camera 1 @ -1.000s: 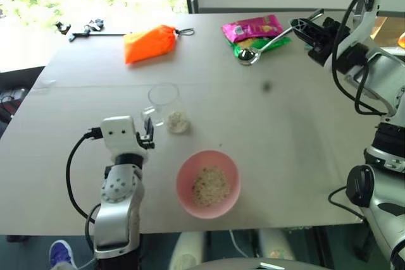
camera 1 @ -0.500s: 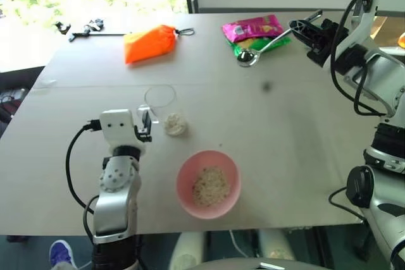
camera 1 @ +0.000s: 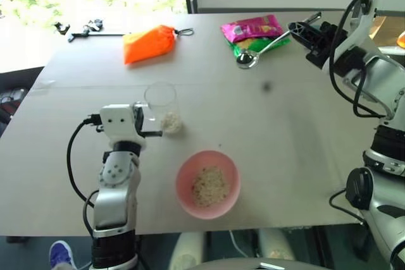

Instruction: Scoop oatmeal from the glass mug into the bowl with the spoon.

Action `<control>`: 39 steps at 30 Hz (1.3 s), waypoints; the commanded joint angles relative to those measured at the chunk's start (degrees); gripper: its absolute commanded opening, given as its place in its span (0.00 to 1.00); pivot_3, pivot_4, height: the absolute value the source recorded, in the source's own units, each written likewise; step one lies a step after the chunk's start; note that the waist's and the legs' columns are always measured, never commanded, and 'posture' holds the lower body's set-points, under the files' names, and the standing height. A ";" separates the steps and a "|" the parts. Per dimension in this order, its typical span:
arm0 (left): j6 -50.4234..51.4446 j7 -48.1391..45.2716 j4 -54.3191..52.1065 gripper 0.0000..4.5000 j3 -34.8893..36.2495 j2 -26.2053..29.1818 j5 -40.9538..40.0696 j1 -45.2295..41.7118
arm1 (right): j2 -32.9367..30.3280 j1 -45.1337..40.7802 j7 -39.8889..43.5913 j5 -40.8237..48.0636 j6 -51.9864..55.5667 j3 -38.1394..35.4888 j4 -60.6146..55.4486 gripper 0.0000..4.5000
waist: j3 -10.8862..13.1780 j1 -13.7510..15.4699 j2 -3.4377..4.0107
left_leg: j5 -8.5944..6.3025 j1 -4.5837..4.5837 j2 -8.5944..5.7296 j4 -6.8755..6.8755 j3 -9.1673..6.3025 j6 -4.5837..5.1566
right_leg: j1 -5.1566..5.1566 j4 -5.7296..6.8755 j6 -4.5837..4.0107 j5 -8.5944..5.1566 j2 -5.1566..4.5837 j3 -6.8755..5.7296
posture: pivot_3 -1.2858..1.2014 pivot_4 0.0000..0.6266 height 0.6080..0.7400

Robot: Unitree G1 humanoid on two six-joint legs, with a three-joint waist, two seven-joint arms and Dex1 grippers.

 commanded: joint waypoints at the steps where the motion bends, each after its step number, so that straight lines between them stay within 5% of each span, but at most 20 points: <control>1: -0.27 0.31 -1.46 0.01 0.78 0.69 0.60 0.27 | -0.37 -0.62 0.54 1.18 -0.35 -0.26 -2.82 0.00 | 0.00 0.00 0.00 | 0.00 -0.01 0.00 0.00 0.00 0.00 | 0.00 0.00 0.00 0.00 0.00 0.00 | 0.52 0.24 1.00; 18: -12.93 -12.92 7.56 0.01 -5.25 10.44 1.28 -13.29 | 3.08 -6.64 5.52 8.41 1.33 10.86 -12.52 0.00 | 0.02 -0.03 0.00 | 0.01 -0.17 -0.03 -0.01 -0.02 -0.01 | -0.18 0.01 0.00 0.00 -0.01 -0.02 | 0.52 0.24 1.00; 29: -15.33 -15.86 7.09 0.01 -7.27 8.34 -0.62 -15.59 | 2.17 -6.13 12.30 -10.66 -2.97 19.60 -14.78 0.00 | 0.03 -0.28 0.00 | 0.01 -0.20 -0.03 0.00 -0.04 -0.02 | -0.24 0.01 0.00 0.00 -0.01 -0.02 | 0.52 0.24 1.00; 39: -15.64 -17.84 6.28 0.01 -8.75 7.97 -0.91 -15.87 | -1.00 -3.63 25.04 -34.92 -11.18 36.55 -21.18 0.00 | 0.03 -0.91 -0.01 | 0.01 -0.20 -0.03 0.01 -0.05 -0.02 | -0.27 0.02 0.00 0.00 -0.01 -0.02 | 0.52 0.24 1.00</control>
